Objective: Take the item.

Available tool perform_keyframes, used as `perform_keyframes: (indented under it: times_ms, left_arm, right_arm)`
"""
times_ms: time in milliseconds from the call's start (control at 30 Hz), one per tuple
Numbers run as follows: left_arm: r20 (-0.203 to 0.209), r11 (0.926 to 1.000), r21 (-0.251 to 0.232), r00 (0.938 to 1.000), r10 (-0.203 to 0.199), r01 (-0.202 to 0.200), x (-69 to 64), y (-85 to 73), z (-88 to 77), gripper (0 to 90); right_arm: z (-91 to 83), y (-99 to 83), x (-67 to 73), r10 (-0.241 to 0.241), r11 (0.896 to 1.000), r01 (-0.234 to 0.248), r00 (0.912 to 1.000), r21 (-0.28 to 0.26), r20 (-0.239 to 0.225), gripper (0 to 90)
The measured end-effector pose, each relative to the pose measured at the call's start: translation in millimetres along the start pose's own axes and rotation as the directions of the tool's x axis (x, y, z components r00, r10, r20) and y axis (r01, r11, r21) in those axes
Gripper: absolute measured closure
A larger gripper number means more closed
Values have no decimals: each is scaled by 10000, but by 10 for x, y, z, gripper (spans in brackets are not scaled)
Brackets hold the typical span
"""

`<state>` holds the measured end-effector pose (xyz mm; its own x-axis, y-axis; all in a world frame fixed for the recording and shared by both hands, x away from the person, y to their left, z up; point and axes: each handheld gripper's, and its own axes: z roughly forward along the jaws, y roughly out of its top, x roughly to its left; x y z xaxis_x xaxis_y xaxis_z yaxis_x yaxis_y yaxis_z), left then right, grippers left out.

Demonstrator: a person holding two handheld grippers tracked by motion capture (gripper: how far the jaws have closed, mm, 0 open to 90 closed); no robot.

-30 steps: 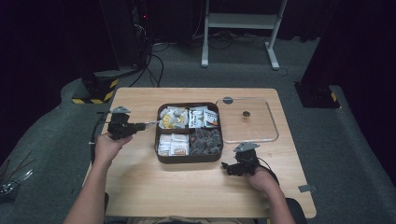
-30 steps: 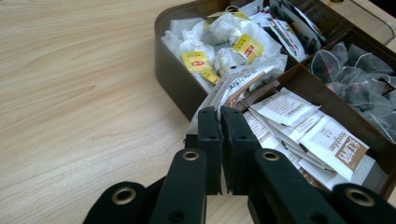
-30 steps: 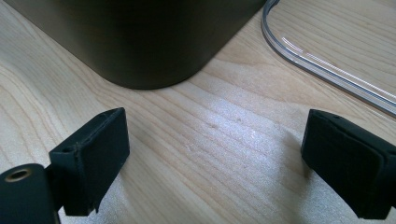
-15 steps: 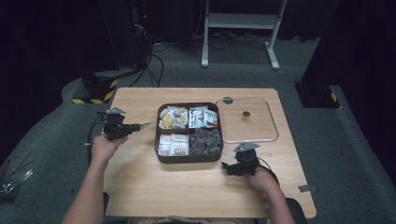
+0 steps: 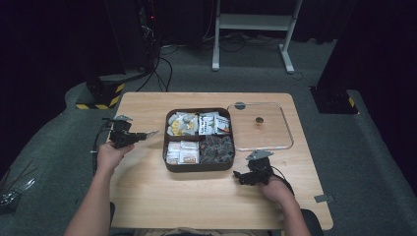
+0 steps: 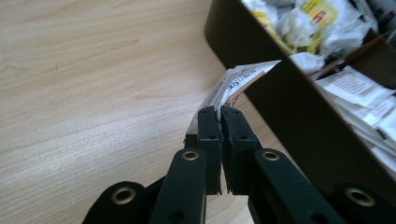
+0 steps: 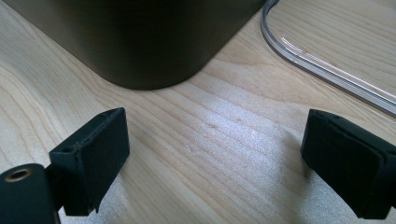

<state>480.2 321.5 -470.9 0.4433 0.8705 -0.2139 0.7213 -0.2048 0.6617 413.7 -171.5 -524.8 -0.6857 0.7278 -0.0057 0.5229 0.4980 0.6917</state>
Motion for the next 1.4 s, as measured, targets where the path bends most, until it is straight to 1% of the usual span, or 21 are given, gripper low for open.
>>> perform_keyframes:
  times_ms: [67, 233, 400, 533, 700, 800, 967, 1067, 1100, 1133, 1167, 1233, 1300, 1367, 1400]
  left_arm:
    - [-53, 9999, 146, 10000, -4, 4, 23, -5, 41, 867]
    - [-231, 9990, 414, 9996, 189, -179, 38, -13, 123, 868]
    - [-74, 9976, 685, 9999, 93, -88, 41, -22, 204, 876]
    - [-3, 9966, 806, 9999, 149, -148, 30, -22, 228, 873]
    - [16, 9949, 984, 9997, 234, -235, 17, -36, 270, 835]
    - [105, 9957, 905, 9998, 168, -176, 21, -42, 277, 800]
    - [129, 9968, 784, 9999, 113, -122, 25, -41, 257, 741]
    - [134, 9983, 566, 9998, 132, -140, 16, -36, 222, 705]
    - [143, 9984, 525, 9997, 200, -207, 17, -35, 211, 681]
    - [166, 9989, 443, 9997, 162, -170, 12, -36, 199, 660]
    - [143, 9991, 379, 9997, 203, -208, 12, -38, 187, 644]
    - [112, 9994, 303, 9998, 138, -141, 13, -48, 170, 592]
    - [62, 9997, 189, 9999, 147, -148, 20, -62, 152, 565]
    - [-57, 9998, -34, 9998, 212, -212, 29, -86, 122, 526]
    - [-74, 9997, -153, 9998, 167, -168, 34, -101, 108, 509]
  right_arm:
    - [-1, -1, 0, 1, 10000, -1, 10000, -2, 1, 77]
    - [-5, -5, 0, -25, 10000, 25, 10000, -5, 15, 78]
    - [-9, -9, 2, -19, 10000, 19, 10000, 0, 15, 78]
    - [-10, -11, 4, -20, 10000, 20, 10000, -12, 24, 78]
    - [-10, -11, 2, -37, 10000, 37, 10000, -16, 23, 78]
    - [-11, -11, 4, -17, 10000, 17, 10000, -12, 22, 78]
    - [-11, -11, 3, -20, 10000, 20, 10000, -13, 21, 78]
    - [-11, -11, 2, -43, 10000, 43, 10000, -18, 21, 78]
    - [-11, -11, 2, -39, 10000, 39, 10000, -17, 20, 78]
    - [-11, -11, 2, -42, 10000, 42, 10000, -20, 20, 78]
    - [-11, -11, 2, -37, 10000, 37, 10000, -17, 20, 79]
    - [-12, -12, 4, -19, 10000, 19, 10000, -11, 18, 78]
    - [-11, -11, 2, -36, 10000, 36, 10000, -13, 18, 78]
    - [-11, -11, 2, -38, 10000, 38, 10000, -9, 17, 78]
    - [-11, -11, 2, -39, 10000, 39, 10000, -7, 13, 78]
